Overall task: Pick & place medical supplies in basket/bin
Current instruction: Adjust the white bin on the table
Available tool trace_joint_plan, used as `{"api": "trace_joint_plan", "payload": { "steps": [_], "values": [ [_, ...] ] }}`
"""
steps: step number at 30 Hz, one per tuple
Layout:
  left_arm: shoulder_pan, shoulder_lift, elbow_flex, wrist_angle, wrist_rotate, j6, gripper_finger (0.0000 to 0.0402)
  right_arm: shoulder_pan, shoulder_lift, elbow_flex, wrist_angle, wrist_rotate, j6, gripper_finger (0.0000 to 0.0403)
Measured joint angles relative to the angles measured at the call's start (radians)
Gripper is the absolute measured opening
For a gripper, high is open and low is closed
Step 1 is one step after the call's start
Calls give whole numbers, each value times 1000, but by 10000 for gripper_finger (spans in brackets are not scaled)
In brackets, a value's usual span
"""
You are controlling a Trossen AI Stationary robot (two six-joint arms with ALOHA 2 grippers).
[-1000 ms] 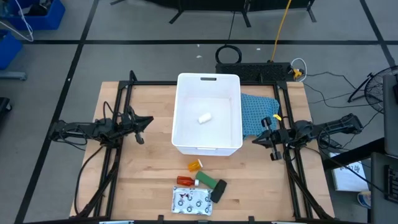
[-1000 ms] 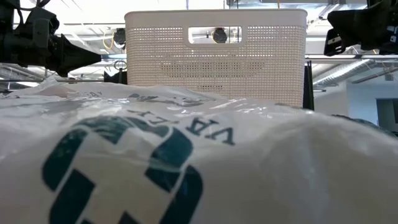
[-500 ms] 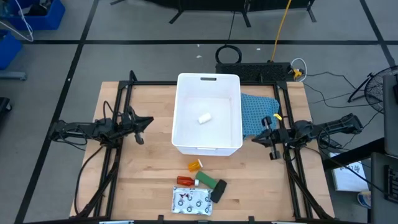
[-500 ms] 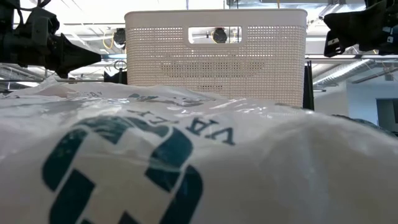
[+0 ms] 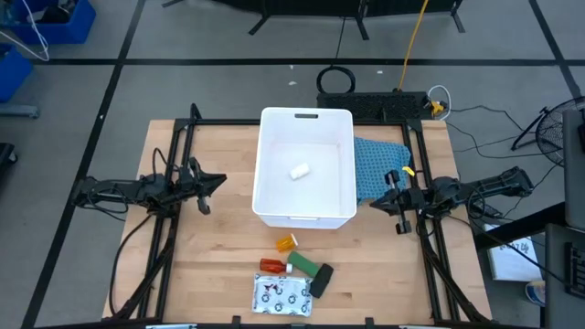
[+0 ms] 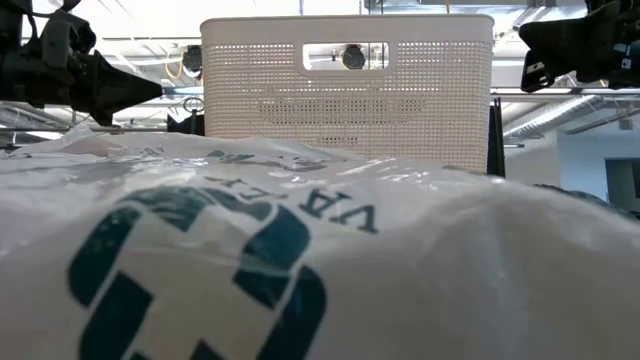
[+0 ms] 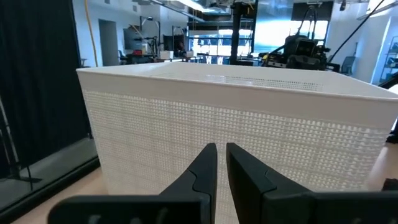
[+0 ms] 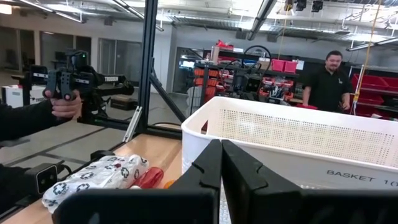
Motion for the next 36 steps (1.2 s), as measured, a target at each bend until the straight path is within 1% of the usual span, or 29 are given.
{"api": "trace_joint_plan", "payload": {
  "steps": [6,8,10,12,14,19,22,26,28,32,34,36],
  "values": [
    [0,0,0,0,2,-17,35,0,0,0,4,2,-3,0],
    [0,2,0,0,38,-71,35,0,0,0,10,22,-4,0],
    [0,25,5,-13,87,-84,35,0,0,0,16,50,-1,0],
    [-4,81,24,-37,99,-93,35,0,1,0,28,74,-3,0],
    [-18,166,58,-27,100,-95,35,0,1,0,38,80,-4,0],
    [-95,440,166,18,82,-78,35,0,1,-1,37,77,-8,0],
    [-159,627,252,53,33,-49,35,0,1,-1,34,75,-22,0],
    [-245,859,386,54,-23,36,35,0,1,-1,34,75,-20,0],
    [-286,953,456,59,-87,75,35,0,1,-1,34,74,-7,0],
    [-354,1066,576,12,-317,84,35,0,1,-1,34,74,6,0],
    [-384,1095,620,-4,-371,99,35,0,1,-1,34,74,7,0],
    [-413,1115,649,-9,-398,115,35,0,1,-1,34,74,6,0]
  ]
}}
